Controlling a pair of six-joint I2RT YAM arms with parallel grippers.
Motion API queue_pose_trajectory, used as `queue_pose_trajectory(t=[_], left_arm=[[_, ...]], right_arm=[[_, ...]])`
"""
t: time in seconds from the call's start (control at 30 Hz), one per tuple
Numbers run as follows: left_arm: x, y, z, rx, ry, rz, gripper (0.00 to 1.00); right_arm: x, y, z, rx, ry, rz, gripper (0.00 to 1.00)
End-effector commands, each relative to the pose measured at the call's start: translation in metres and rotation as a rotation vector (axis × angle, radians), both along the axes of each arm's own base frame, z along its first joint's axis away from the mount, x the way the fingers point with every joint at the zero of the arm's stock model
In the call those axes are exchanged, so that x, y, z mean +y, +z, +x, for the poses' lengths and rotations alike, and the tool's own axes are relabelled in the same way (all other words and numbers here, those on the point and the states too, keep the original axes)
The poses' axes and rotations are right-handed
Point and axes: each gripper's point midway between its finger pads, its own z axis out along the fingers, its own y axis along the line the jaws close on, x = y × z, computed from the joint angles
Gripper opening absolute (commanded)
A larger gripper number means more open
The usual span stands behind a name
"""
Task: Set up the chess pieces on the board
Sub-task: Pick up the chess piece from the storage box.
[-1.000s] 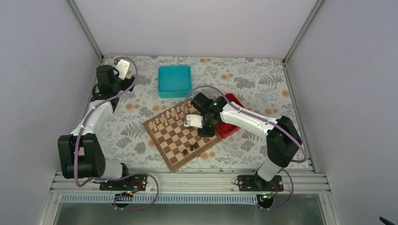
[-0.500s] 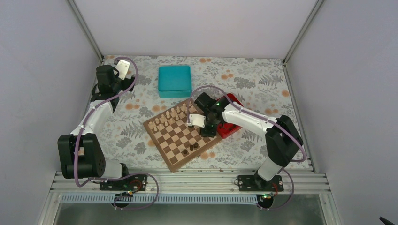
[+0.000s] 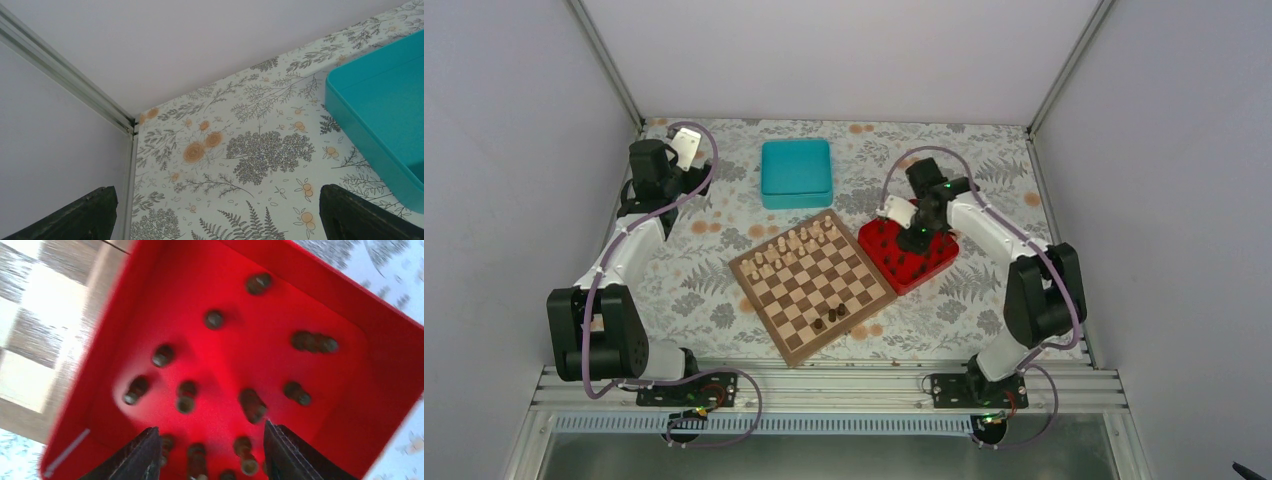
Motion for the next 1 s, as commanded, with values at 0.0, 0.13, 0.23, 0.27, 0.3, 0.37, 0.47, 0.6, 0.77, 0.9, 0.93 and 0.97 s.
queue_pose_trajectory(t=[0.0, 0.13, 0.23, 0.27, 0.3, 0.37, 0.47, 0.6, 0.77, 0.9, 0.93, 0.97], left_arm=[[0.001, 0.005, -0.002, -0.018, -0.007, 0.002, 1.0], [0.001, 0.005, -0.002, -0.018, -0.005, 0.003, 1.0], [0.001, 0.005, -0.002, -0.018, -0.006, 0.003, 1.0], [0.001, 0.005, -0.002, -0.016, -0.005, 0.003, 1.0], [0.001, 0.004, -0.002, -0.016, -0.006, 0.004, 1.0], [0.002, 0.004, -0.002, -0.017, -0.002, 0.004, 1.0], [0.002, 0.003, -0.002, -0.015, -0.002, 0.006, 1.0], [0.002, 0.003, -0.002, -0.016, 0.001, 0.007, 1.0], [0.003, 0.002, -0.002, -0.014, 0.002, 0.007, 1.0], [0.003, 0.001, -0.003, -0.014, 0.003, 0.007, 1.0], [0.004, 0.001, -0.003, -0.014, 0.004, 0.007, 1.0], [0.004, 0.001, -0.002, -0.013, 0.003, 0.006, 1.0]], right_arm=[[-0.023, 0.009, 0.021, -0.039, -0.044, 0.0, 0.53], [-0.038, -0.009, 0.03, -0.006, -0.085, -0.015, 0.53], [-0.042, -0.018, 0.033, 0.014, -0.095, -0.012, 0.53], [-0.042, -0.02, 0.033, 0.019, -0.093, -0.009, 0.53], [-0.041, -0.021, 0.033, 0.026, -0.092, -0.006, 0.52], [-0.039, -0.025, 0.033, 0.04, -0.089, 0.001, 0.51], [-0.039, -0.032, 0.034, 0.055, -0.091, 0.0, 0.5], [-0.037, -0.038, 0.036, 0.062, -0.091, 0.004, 0.5], [-0.036, -0.046, 0.04, 0.071, -0.096, 0.001, 0.47], [-0.035, -0.051, 0.042, 0.077, -0.096, 0.007, 0.43], [-0.035, -0.052, 0.042, 0.08, -0.097, 0.007, 0.42], [-0.035, -0.053, 0.043, 0.084, -0.099, 0.008, 0.39]])
